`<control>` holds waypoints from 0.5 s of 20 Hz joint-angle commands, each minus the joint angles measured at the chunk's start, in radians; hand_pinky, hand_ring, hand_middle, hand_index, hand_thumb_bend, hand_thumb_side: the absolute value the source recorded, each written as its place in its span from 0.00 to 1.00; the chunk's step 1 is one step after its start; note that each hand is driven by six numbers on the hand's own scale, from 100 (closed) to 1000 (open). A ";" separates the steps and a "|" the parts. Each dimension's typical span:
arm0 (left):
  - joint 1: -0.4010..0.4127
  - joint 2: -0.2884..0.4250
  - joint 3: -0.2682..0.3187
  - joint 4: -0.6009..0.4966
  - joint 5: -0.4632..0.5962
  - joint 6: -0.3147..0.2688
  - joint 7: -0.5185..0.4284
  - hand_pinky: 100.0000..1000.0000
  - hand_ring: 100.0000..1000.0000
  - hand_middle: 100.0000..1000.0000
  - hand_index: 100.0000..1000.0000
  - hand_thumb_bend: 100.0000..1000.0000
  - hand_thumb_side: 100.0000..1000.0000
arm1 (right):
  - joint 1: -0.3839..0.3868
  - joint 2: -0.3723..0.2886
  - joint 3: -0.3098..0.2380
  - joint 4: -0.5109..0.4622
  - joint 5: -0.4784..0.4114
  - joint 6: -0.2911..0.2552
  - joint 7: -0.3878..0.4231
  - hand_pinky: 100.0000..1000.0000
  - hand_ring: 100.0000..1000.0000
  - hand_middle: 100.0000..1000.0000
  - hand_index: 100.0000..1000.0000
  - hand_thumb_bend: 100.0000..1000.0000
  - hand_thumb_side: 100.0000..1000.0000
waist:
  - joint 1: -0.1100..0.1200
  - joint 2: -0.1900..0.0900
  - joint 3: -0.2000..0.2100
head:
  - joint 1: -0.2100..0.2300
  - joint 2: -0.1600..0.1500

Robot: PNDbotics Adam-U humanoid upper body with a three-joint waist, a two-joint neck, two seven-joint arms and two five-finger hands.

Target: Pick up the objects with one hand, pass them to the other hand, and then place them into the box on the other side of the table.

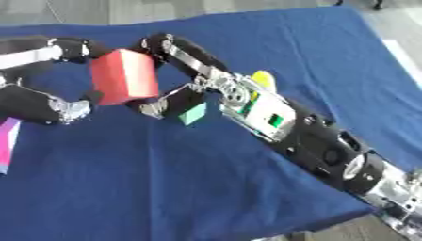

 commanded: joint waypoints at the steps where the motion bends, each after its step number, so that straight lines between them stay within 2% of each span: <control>1: -0.018 0.003 -0.003 -0.010 0.008 -0.009 -0.017 1.00 1.00 0.95 0.94 0.00 0.36 | -0.018 -0.023 -0.017 -0.020 -0.006 -0.009 -0.010 0.59 0.55 0.48 0.60 0.00 0.00 | 0.004 -0.001 -0.001 | -0.006 -0.002; 7: -0.022 0.003 -0.005 -0.001 0.014 -0.013 -0.040 1.00 1.00 0.95 0.93 0.00 0.28 | -0.022 -0.020 -0.019 -0.020 -0.042 -0.021 -0.023 0.56 0.53 0.45 0.62 0.00 0.00 | 0.005 0.000 0.000 | -0.012 -0.002; 10: -0.026 0.005 -0.008 0.003 0.013 -0.016 -0.060 1.00 1.00 0.95 0.94 0.00 0.19 | -0.023 -0.022 -0.021 -0.020 -0.057 -0.027 -0.029 0.55 0.53 0.45 0.63 0.00 0.00 | 0.006 -0.001 0.000 | -0.015 -0.002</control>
